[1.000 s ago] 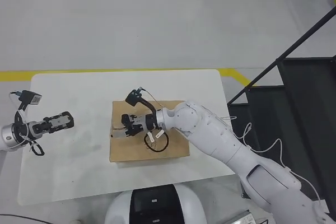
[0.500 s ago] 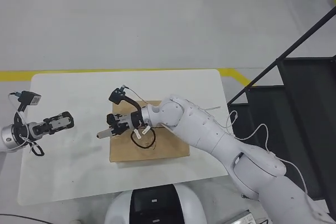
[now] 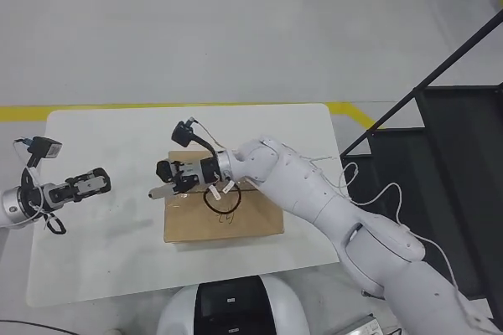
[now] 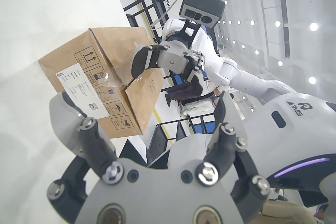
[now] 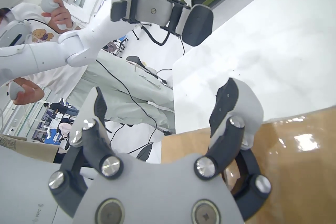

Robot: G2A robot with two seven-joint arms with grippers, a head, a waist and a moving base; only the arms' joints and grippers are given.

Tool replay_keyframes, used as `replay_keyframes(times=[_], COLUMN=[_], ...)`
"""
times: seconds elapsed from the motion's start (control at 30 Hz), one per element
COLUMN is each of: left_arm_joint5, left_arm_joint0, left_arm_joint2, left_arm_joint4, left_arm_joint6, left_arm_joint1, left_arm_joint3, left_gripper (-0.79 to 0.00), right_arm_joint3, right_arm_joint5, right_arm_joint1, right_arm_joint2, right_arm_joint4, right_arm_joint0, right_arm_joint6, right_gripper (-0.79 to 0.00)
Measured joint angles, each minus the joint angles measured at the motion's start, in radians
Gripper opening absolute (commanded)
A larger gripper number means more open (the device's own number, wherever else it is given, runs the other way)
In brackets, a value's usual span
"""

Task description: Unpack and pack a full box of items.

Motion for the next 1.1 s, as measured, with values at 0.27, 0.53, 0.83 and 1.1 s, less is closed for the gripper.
replay_keyframes(times=[0.27,0.53,0.83,1.1], left_arm_joint5=[0.008,0.037,0.043,0.043], left_arm_joint0=[-0.030,-0.074,-0.083,-0.083], left_arm_joint2=[0.005,0.034,0.038,0.038], left_arm_joint4=[-0.013,-0.036,-0.032,-0.032], left_arm_joint6=[-0.008,-0.037,-0.043,-0.043], left_arm_joint1=[-0.007,-0.018,-0.020,-0.020], left_arm_joint3=[-0.007,0.011,0.015,0.015], left_gripper=[0.000,0.000,0.000,0.000], right_arm_joint3=[-0.298,-0.661,-0.684,-0.684], right_arm_joint5=[0.002,0.060,0.066,0.066], right_arm_joint1=[0.146,0.213,0.214,0.214], right_arm_joint2=[0.309,0.587,0.609,0.609], right_arm_joint4=[-0.269,-0.479,-0.489,-0.489], right_arm_joint0=[-0.293,-0.666,-0.711,-0.711], right_arm_joint6=[-0.249,-0.536,-0.605,-0.605], right_gripper=[0.000,0.000,0.000,0.000])
